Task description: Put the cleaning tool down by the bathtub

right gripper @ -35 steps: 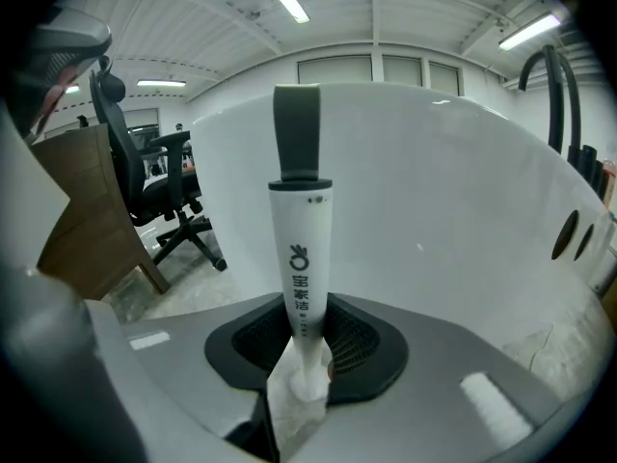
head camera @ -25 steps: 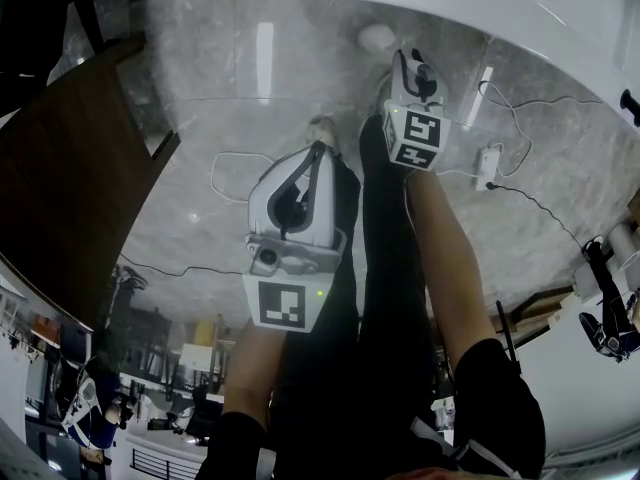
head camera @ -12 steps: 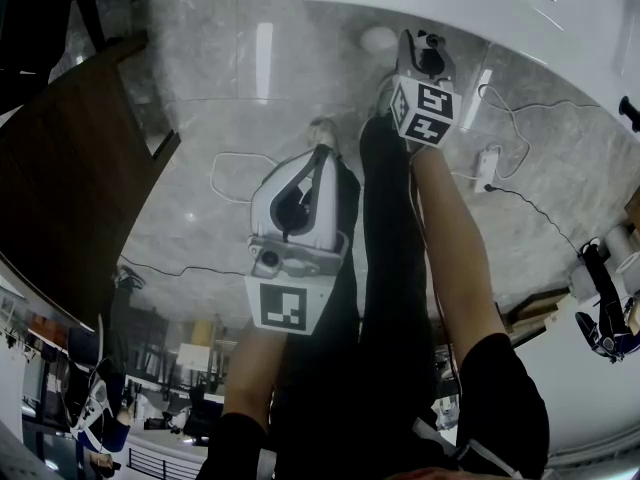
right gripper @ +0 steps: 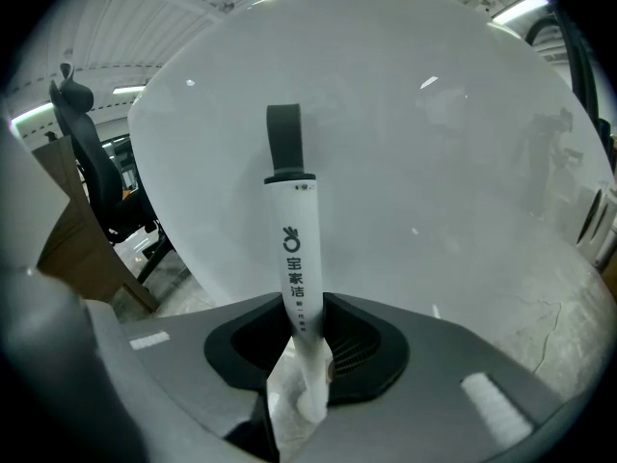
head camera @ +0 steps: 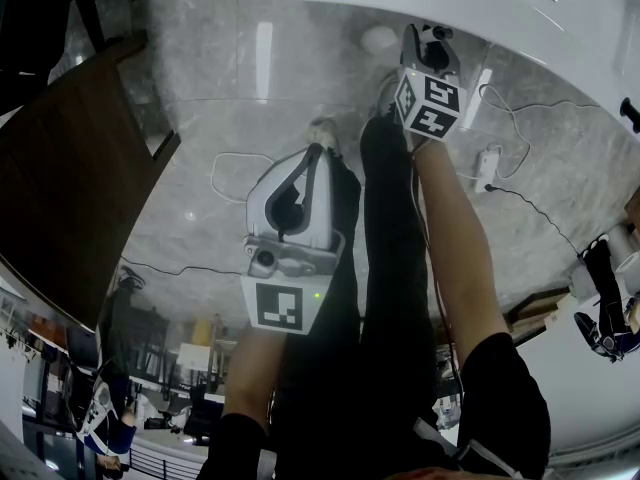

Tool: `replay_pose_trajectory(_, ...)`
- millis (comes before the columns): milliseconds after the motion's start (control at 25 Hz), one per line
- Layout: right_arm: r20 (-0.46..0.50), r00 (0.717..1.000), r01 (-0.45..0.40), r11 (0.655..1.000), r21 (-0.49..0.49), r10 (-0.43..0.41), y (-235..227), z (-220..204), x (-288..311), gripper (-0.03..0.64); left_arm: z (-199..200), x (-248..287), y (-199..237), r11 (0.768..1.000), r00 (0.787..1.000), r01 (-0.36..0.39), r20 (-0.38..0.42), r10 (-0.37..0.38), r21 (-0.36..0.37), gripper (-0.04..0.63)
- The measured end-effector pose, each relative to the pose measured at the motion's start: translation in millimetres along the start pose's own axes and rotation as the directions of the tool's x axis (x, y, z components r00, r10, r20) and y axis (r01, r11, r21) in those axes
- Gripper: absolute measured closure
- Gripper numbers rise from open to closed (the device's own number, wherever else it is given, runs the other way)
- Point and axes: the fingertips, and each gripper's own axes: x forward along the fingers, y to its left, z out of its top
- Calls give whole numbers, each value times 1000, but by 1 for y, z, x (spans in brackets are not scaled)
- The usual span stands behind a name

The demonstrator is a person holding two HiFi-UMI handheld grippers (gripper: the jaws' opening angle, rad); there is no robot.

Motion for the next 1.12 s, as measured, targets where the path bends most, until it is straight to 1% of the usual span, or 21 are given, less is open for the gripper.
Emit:
replay_pose_trajectory(120,3,1000,10,1000,13,-10,-3,1,3,520,-1,0,3,1000,1000,-3,2,3,-5,589)
replay_pose_trajectory(320,4,1000,29,999,46,-29,-17,2,0,521,-1,-3,-5,1000,1000,6,-1,-6,-2,589)
replay_pose_trajectory(600,4,999,45,998,45,-45,-19,2,0,517,-2,-4,-7,1000,1000,14,-4,-14,-3,589)
replay_pose_trajectory(680,-11,998,57,997,46,-57,-22,-2,1,514,-1,-3,-8,1000,1000,19,-4,-19,-4,589)
replay_pose_trajectory(920,-38,997,63,998,11,-63,-23,-14,-1,460,-1,-3,-4,1000,1000,10,-3,-10,-3,589)
replay_pose_trajectory(1120,-36,998,60,998,7,-60,-21,-15,-5,451,-1,-4,-5,1000,1000,6,-6,-6,-6,589)
